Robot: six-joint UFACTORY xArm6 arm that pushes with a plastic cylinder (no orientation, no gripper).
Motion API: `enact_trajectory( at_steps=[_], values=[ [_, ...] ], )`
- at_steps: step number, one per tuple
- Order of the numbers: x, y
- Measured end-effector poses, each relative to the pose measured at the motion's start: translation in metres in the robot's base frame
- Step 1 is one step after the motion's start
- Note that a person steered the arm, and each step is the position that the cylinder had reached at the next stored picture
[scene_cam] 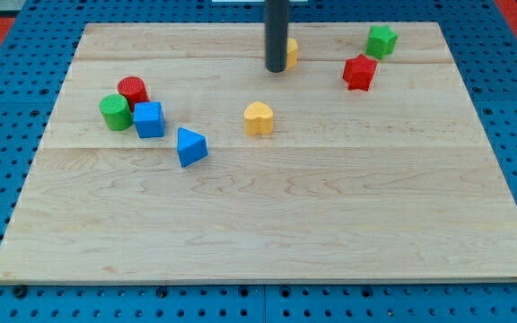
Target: Move the yellow hexagon towards the top left
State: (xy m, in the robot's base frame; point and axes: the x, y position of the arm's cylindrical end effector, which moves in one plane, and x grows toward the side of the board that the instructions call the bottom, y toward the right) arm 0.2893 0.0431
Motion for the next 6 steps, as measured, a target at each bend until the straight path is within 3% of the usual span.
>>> enact_trajectory(
  at_steps=[2, 3, 4, 5, 6],
  values=[
    [-0.012, 0.078],
    [-0.029, 0.013],
    [-0.032, -0.103],
    [-0.035, -0.049],
    [-0.058, -0.031]
  ],
)
